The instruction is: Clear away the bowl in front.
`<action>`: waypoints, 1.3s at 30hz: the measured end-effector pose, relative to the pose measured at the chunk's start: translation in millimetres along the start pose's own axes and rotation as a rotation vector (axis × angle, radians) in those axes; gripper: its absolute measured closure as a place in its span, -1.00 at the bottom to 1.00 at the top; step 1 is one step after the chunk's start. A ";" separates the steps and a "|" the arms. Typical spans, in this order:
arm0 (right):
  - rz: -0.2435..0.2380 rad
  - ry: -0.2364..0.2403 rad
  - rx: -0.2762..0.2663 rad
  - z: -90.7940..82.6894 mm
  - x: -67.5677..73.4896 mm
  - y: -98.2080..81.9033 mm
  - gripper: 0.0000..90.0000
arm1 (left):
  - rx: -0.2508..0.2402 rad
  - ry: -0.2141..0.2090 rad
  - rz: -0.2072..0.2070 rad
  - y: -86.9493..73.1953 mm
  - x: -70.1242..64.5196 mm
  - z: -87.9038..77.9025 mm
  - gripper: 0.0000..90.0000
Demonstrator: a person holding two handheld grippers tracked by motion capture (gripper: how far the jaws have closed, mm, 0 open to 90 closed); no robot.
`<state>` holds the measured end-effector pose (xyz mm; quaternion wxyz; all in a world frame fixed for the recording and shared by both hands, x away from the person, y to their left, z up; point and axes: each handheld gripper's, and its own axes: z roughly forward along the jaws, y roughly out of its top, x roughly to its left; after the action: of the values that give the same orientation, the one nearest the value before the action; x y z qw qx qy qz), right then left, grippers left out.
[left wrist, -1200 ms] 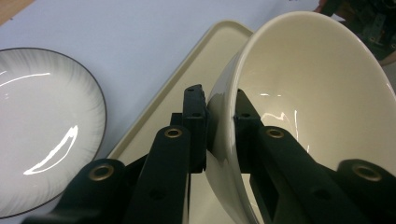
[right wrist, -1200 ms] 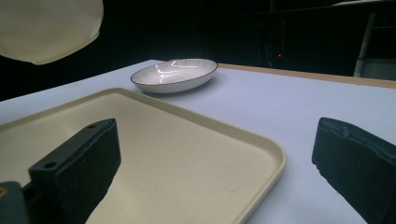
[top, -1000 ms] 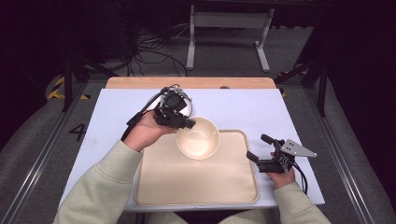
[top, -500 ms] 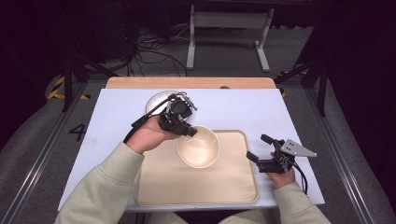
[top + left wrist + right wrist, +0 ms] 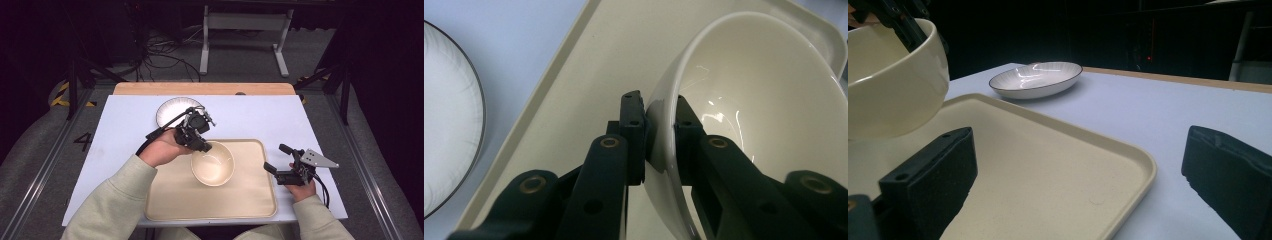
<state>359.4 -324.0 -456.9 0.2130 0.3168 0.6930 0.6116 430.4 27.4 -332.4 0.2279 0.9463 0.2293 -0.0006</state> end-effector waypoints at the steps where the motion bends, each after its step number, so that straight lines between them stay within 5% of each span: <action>1: 0.000 0.000 0.000 0.0 0.0 0.0 -0.96 | 0.003 0.002 0.004 0.1 0.0 1.4 0.81; 25: 0.004 0.003 -0.001 0.1 -0.2 0.0 -0.96 | 0.095 0.030 0.030 -0.3 -2.3 29.9 0.81; 39: 0.005 0.005 -0.002 0.1 -0.2 0.0 -0.96 | 0.108 0.020 0.038 -0.8 -1.0 39.8 0.81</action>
<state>359.6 -324.1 -457.0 0.2099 0.3165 0.6923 0.6135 433.3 10.4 -368.3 0.1744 0.9613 0.2131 0.0011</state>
